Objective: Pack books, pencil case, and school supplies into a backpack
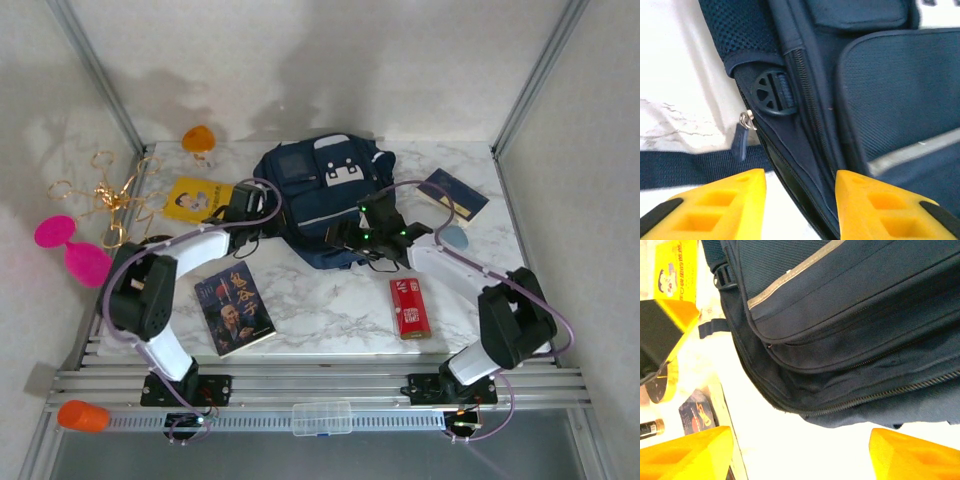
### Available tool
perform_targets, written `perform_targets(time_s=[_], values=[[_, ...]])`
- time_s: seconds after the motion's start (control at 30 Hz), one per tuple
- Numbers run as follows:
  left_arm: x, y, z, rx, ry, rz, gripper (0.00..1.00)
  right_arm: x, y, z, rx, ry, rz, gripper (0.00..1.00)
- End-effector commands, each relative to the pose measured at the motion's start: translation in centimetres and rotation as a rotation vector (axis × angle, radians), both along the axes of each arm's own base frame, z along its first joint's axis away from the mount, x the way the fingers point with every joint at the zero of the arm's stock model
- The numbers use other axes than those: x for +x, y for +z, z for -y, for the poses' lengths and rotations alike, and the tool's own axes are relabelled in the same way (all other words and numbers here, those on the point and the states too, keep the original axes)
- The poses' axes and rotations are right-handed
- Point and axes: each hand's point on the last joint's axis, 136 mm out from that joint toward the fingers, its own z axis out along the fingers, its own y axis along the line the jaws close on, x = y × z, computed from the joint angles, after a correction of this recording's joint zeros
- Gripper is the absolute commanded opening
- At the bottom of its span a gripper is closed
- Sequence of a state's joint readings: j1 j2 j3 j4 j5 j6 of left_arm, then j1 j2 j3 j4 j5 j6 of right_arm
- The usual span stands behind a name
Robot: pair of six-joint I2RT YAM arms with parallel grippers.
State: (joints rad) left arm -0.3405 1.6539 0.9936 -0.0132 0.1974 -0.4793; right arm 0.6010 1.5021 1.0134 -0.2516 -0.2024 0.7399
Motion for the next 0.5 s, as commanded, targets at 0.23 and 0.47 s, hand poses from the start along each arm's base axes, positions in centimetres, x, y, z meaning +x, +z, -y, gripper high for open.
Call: perform_targets(time_s=[0.23, 0.47], values=[[-11.0, 1.4, -3.5, -0.028, 0.218, -0.134, 0.51, -5.8, -1.7, -2.9, -0.061, 0.231, -0.028, 0.80], [-19.5, -0.4, -9.1, 0.034, 0.468, -0.222, 0.60, -10.2, -3.7, -8.5, -0.021, 0.417, -0.060, 0.79]])
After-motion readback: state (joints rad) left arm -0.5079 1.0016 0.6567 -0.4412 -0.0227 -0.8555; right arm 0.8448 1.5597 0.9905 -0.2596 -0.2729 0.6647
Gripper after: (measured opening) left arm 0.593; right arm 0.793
